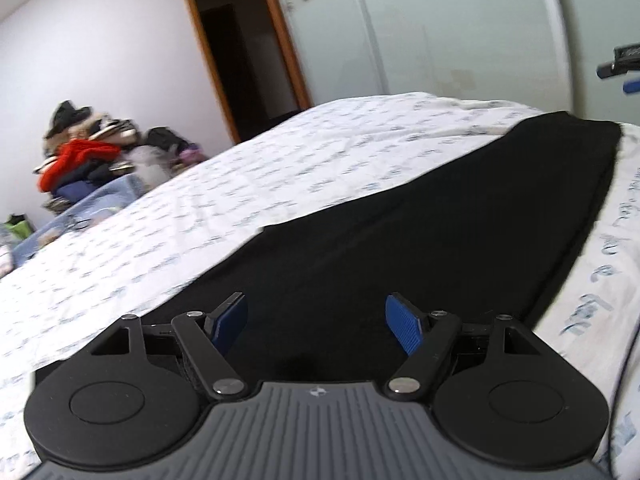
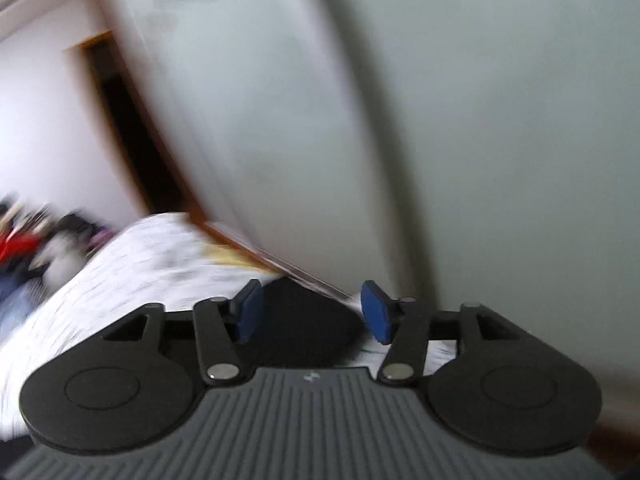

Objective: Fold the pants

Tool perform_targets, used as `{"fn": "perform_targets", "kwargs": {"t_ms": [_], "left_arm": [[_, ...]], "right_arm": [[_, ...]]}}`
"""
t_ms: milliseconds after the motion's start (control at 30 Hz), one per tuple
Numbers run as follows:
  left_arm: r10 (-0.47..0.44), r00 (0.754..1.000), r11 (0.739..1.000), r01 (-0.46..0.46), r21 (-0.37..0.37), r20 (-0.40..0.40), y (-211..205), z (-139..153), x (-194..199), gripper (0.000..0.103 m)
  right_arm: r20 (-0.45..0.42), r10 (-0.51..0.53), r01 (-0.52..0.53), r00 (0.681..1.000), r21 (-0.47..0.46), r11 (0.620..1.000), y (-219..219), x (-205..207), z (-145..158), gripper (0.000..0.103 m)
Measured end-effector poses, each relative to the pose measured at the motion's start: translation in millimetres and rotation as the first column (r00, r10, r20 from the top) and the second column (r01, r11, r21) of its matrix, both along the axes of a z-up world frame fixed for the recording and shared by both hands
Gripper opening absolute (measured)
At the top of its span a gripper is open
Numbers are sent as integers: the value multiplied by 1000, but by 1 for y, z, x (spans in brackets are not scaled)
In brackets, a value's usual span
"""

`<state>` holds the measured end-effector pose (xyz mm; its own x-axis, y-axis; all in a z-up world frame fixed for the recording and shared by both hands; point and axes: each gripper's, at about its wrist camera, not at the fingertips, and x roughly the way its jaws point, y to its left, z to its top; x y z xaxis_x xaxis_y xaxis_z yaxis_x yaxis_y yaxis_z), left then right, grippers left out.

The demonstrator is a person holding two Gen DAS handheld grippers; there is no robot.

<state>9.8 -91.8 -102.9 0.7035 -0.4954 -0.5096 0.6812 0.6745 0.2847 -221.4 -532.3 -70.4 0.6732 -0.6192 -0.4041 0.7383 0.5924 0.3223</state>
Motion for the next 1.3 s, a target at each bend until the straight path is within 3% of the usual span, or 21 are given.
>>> {"fn": "perform_targets", "kwargs": {"t_ms": [33, 67, 100, 167, 233, 300, 367, 400, 433, 500, 533, 633, 733, 833, 867, 967, 1033, 1167, 1200, 1267, 1300], "left_arm": [[28, 1000, 1000, -28, 1, 4, 4, 0, 4, 76], [63, 998, 998, -63, 1, 8, 9, 1, 6, 76], [97, 995, 995, -97, -1, 9, 16, 2, 9, 76], [172, 985, 985, -172, 0, 2, 30, 3, 16, 76], [249, 968, 968, -249, -11, -3, 48, 6, 22, 76], [312, 950, 949, -312, -35, -13, 69, 10, 26, 76], [376, 926, 924, -377, -62, -30, 92, 13, 30, 76], [405, 913, 910, -407, -73, -48, 101, 14, 32, 76], [424, 903, 899, -429, -87, -68, 112, 15, 33, 76], [447, 889, 881, -457, -121, -103, 128, 16, 36, 76], [455, 882, 873, -468, -134, -118, 134, 15, 36, 76], [482, 864, 854, -500, -142, -145, 148, 14, 38, 76], [519, 847, 839, -530, -125, -114, 155, 14, 39, 76], [553, 829, 820, -559, -128, -82, 169, 20, 38, 77], [564, 821, 811, -570, -131, -85, 172, 22, 42, 77], [597, 795, 780, -606, -156, -107, 182, 26, 44, 80], [608, 784, 767, -620, -164, -120, 188, 28, 42, 86], [627, 771, 757, -637, -147, -113, 199, 32, 35, 86], [637, 764, 751, -645, -143, -103, 202, 33, 34, 86], [664, 743, 732, -668, -133, -77, 209, 34, 33, 86], [679, 731, 720, -681, -131, -66, 212, 35, 33, 86]], "right_arm": [[-15, 98, -99, 995, -51, 994, 24, 11, 8, 76], [-49, 235, -239, 971, -91, 967, 54, 26, 14, 77], [-97, 370, -380, 924, -119, 917, 83, 41, 18, 79], [-223, 553, -593, 803, -197, 781, 149, 67, 19, 80], [-365, 621, -718, 694, -295, 630, 215, 85, 12, 83], [-463, 662, -808, 589, -337, 483, 267, 95, 0, 81], [-518, 712, -878, 473, -340, 337, 305, 96, -11, 66], [-548, 718, -899, 428, -339, 277, 323, 96, -15, 51], [-579, 708, -908, 404, -345, 236, 337, 95, -19, 42], [-622, 691, -922, 368, -342, 183, 357, 94, -23, 40], [-628, 694, -928, 353, -329, 174, 360, 95, -23, 40], [-640, 700, -946, 317, -271, 181, 369, 99, -24, 40], [-670, 688, -960, 279, -197, 198, 364, 103, -32, 39], [-635, 716, -956, 292, -200, 212, 365, 103, -24, 40], [-601, 744, -955, 292, -220, 197, 366, 104, -17, 40], [-573, 779, -953, 256, -285, 104, 393, 109, -8, 49], [-612, 756, -949, 234, -312, 41, 421, 118, -14, 51], [-704, 690, -927, 167, -351, -133, 480, 135, -34, 55], [-711, 686, -921, 153, -355, -162, 491, 138, -37, 59], [-729, 668, -905, 149, -373, -206, 514, 146, -43, 64], [-746, 645, -890, 165, -394, -227, 525, 149, -47, 65]]}}
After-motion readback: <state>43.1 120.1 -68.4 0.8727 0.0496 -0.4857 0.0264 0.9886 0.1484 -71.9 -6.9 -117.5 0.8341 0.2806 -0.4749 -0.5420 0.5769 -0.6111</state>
